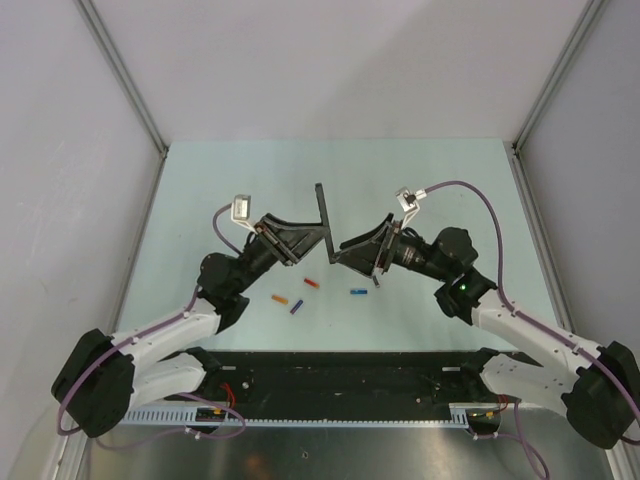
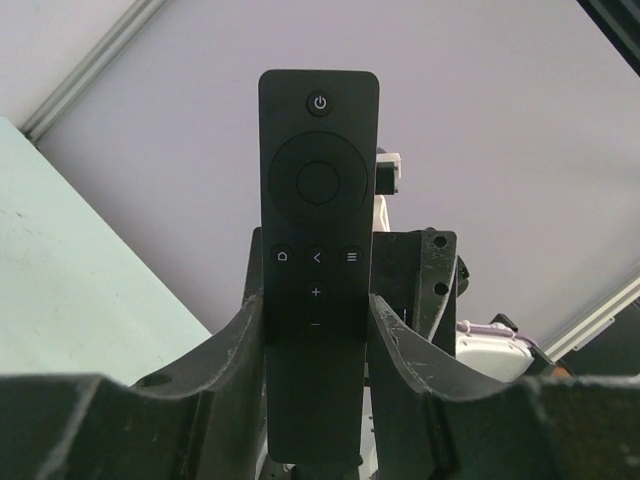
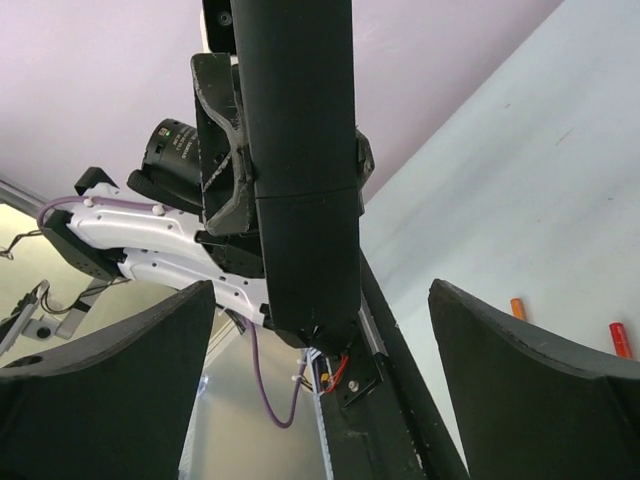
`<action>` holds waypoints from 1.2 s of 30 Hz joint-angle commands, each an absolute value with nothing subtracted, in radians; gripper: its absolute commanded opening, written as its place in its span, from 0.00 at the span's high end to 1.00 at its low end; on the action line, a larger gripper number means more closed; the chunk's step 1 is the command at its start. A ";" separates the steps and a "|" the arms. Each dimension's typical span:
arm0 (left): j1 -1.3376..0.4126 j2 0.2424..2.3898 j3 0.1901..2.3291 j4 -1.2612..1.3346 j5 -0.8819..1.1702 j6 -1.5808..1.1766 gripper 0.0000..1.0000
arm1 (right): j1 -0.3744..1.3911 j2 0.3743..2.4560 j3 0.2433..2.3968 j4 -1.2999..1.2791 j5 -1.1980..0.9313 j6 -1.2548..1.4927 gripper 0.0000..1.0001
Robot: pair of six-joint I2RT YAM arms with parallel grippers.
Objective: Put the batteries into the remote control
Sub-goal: Adjust the remote control.
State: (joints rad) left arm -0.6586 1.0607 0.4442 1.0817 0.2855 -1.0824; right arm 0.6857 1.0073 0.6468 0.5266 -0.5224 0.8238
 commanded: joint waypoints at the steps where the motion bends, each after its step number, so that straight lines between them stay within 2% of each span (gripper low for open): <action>1: -0.658 1.068 0.460 1.143 0.314 -1.118 1.00 | 0.699 1.032 0.660 0.609 -0.549 0.836 0.08; 8: -0.658 1.078 0.465 1.144 0.318 -1.124 1.00 | 0.719 1.045 0.681 0.555 -0.511 0.798 0.16; 18: -0.660 1.078 0.459 1.149 0.322 -1.127 1.00 | 0.723 1.075 0.684 0.600 -0.520 0.824 0.34; 28: -0.660 1.074 0.448 1.152 0.322 -1.129 1.00 | 0.724 1.112 0.684 0.683 -0.531 0.871 0.38; 31: -0.660 1.074 0.446 1.155 0.324 -1.129 1.00 | 0.726 1.121 0.684 0.698 -0.538 0.877 0.46; 36: -0.660 1.075 0.442 1.157 0.325 -1.121 0.99 | 0.732 1.111 0.684 0.689 -0.549 0.868 0.66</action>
State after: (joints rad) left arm -0.6582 1.0805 0.4431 1.0931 0.3000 -1.1149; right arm 0.7254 1.1137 0.6476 0.6487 -0.5430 0.8711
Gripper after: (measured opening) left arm 0.429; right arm 0.441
